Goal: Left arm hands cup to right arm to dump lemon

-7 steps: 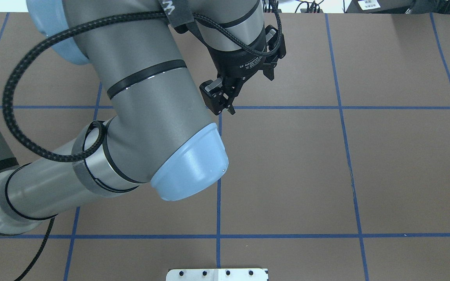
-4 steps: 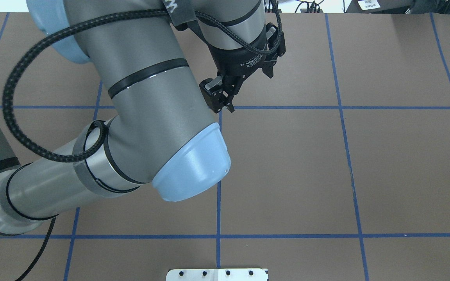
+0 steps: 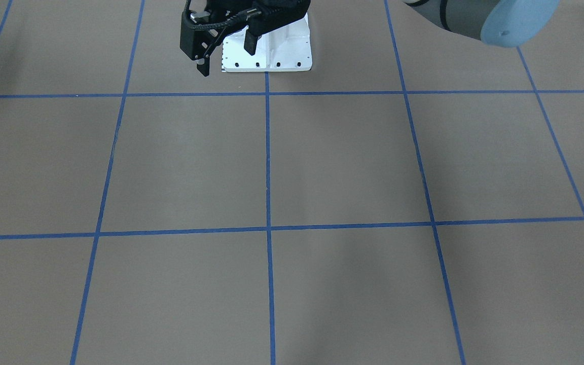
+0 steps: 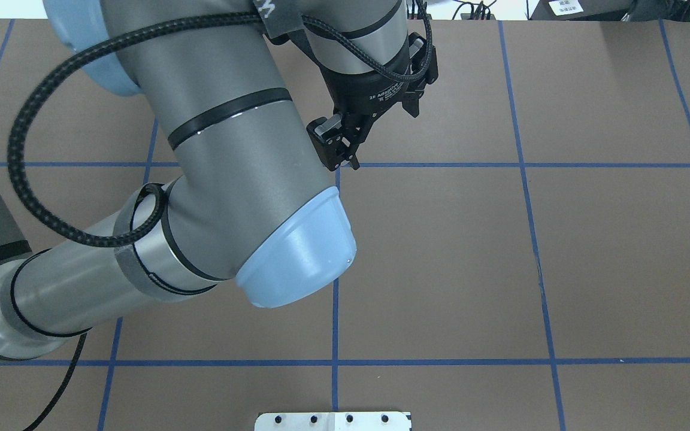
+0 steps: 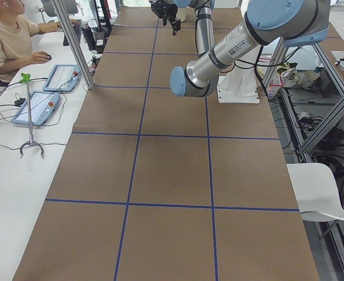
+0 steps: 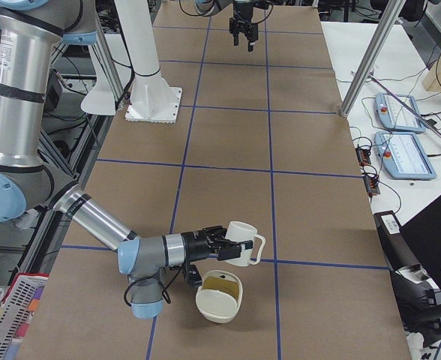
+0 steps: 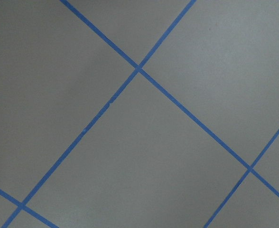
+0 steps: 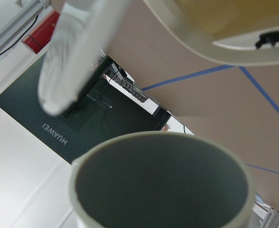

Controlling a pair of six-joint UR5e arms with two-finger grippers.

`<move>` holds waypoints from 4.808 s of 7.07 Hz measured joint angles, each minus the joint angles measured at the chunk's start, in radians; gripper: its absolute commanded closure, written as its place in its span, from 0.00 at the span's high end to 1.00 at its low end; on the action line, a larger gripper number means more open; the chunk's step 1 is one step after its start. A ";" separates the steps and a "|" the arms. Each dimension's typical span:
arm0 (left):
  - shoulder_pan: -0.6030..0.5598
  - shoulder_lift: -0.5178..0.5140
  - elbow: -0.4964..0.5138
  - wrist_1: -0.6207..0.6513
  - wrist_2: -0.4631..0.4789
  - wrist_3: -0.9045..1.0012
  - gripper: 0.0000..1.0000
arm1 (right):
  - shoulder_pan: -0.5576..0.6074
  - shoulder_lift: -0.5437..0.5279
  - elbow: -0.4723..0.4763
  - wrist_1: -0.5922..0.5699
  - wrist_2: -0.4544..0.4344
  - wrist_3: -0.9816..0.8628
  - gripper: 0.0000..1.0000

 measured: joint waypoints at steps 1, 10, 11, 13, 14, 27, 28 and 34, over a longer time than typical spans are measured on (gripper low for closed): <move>0.000 0.000 -0.002 0.000 -0.001 -0.001 1.00 | -0.019 0.003 0.042 -0.031 0.007 -0.072 0.00; 0.043 0.042 0.024 -0.090 0.116 0.080 0.90 | -0.599 0.232 0.641 -1.165 -0.437 -1.531 0.00; 0.033 0.041 0.035 -0.091 0.117 0.085 0.89 | -0.732 0.281 0.713 -1.343 -0.603 -1.575 0.00; 0.000 0.038 0.043 -0.075 0.104 0.130 0.84 | -1.010 0.442 0.740 -1.657 -0.966 -1.619 0.00; -0.021 0.033 0.045 -0.035 0.070 0.204 0.82 | -1.106 0.544 0.738 -1.857 -1.101 -1.627 0.00; -0.025 0.019 0.097 -0.012 -0.122 0.361 0.50 | -1.316 0.781 0.737 -2.339 -1.521 -1.512 0.00; -0.024 0.021 0.097 -0.012 -0.119 0.361 0.50 | -1.317 0.780 0.738 -2.334 -1.521 -1.511 0.00; -0.015 0.023 0.098 -0.012 -0.112 0.362 0.00 | -1.323 0.781 0.741 -2.329 -1.519 -1.509 0.00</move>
